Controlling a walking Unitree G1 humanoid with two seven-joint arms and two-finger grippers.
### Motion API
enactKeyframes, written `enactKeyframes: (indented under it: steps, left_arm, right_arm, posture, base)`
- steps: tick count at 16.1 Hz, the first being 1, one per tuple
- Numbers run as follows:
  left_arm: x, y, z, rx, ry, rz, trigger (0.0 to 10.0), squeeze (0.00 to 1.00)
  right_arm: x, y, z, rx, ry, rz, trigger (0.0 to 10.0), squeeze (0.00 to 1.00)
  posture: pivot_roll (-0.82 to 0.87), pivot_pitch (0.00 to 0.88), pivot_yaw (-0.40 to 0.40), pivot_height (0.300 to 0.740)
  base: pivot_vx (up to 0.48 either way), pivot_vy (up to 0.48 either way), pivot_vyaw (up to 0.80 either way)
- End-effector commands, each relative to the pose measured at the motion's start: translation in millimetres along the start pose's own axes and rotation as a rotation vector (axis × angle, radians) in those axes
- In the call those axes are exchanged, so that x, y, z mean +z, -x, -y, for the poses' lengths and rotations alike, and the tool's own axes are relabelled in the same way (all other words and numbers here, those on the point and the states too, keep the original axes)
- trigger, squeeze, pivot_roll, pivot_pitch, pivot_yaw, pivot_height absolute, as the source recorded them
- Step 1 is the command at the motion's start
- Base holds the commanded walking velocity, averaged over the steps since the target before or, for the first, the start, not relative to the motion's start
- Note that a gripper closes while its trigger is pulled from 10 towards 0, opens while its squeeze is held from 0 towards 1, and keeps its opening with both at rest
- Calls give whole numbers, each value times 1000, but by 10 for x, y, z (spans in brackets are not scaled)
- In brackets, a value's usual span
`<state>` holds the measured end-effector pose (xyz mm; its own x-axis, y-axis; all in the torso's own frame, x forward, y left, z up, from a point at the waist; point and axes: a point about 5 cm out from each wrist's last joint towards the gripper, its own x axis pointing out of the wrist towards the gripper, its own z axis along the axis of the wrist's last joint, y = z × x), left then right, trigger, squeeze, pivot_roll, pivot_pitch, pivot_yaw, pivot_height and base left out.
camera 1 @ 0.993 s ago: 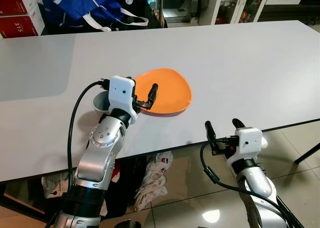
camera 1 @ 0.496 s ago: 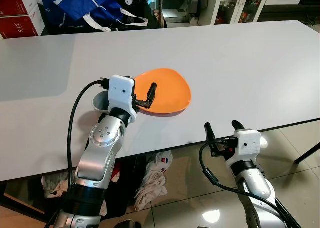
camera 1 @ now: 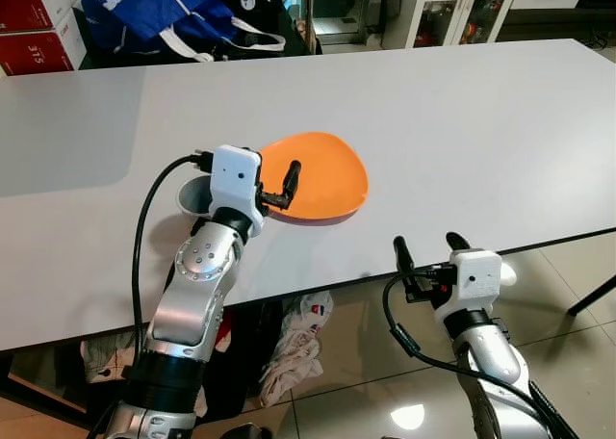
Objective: Setting the table
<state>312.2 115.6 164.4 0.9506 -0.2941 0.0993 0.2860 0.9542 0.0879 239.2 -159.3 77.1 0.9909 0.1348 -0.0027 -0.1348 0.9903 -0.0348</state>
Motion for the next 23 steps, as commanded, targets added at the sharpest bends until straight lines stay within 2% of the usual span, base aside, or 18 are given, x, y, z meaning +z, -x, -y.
enactKeyframes:
  steps: [1,3,14,16,19,23]
  left_arm:
    - [25,-33,-19,11,-4,9,10000,0]
    - [23,-33,-18,14,-2,9,10000,0]
    - [24,-44,-34,32,2,10,10000,0]
    - [28,-59,-48,44,-26,7,10000,0]
    - [23,-66,-54,49,-18,4,10000,0]
    - [-8,-70,-69,65,-15,-11,10000,0]
  right_arm:
    - [-2,7,28,-12,0,-2,10000,0]
    - [-3,8,31,-13,-1,-3,10000,0]
    - [-27,34,25,-14,-1,-10,10000,0]
    - [-24,29,22,-3,10,-14,10000,0]
    - [-24,25,19,-2,13,-17,10000,0]
    - [-36,21,40,-20,-1,-27,10000,0]
  posture:
    - [-97,0,27,740]
    - [-97,0,27,740]
    - [-100,0,25,740]
    - [-101,0,26,740]
    - [-102,0,27,740]
    - [-105,0,25,740]
  base:
    - [0,0,0]
    - [0,0,0]
    - [-303,0,0]
    - [0,0,0]
    - [0,0,706]
    - [0,119,0]
